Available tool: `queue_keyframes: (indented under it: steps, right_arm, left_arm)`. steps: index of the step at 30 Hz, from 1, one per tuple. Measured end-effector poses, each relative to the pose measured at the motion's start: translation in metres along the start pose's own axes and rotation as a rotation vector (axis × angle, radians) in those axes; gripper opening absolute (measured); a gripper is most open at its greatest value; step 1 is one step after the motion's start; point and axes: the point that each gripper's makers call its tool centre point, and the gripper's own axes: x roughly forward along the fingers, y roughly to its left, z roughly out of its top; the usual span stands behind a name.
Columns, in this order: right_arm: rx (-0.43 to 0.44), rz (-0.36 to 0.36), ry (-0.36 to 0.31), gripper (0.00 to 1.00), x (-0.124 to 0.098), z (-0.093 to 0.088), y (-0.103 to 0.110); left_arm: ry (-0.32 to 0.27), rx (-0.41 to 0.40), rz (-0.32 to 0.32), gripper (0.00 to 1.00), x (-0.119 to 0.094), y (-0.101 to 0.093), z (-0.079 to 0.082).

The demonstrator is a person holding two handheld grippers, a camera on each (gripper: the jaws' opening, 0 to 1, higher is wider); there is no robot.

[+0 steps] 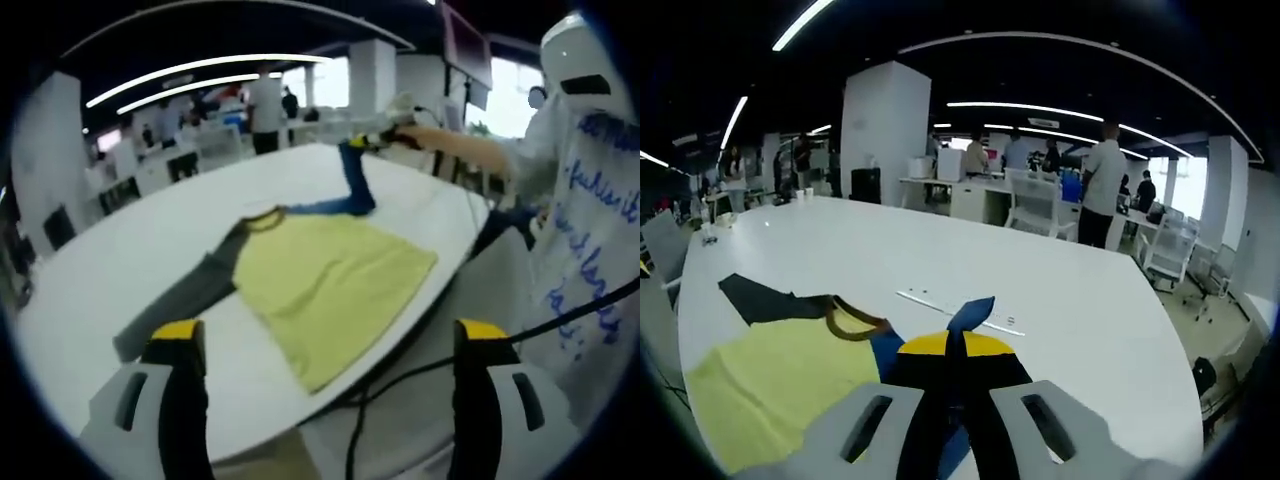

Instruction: Fold the garment on the visible template until the final outline fits inside the template.

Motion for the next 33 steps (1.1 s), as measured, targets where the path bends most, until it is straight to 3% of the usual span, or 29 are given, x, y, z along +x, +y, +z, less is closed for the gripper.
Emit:
queue_keyframes:
  steps: [14,33]
  right_arm:
    - [-0.009,0.057,-0.030,0.03,0.013,0.019,0.034]
    - [0.004,0.123,-0.044,0.03,0.030,0.031,0.073]
  left_arm:
    - [-0.008,-0.007,0.006,0.99,-0.003,0.006,-0.002]
    - [-0.003,-0.019,0.007,0.99,-0.008,0.008,-0.007]
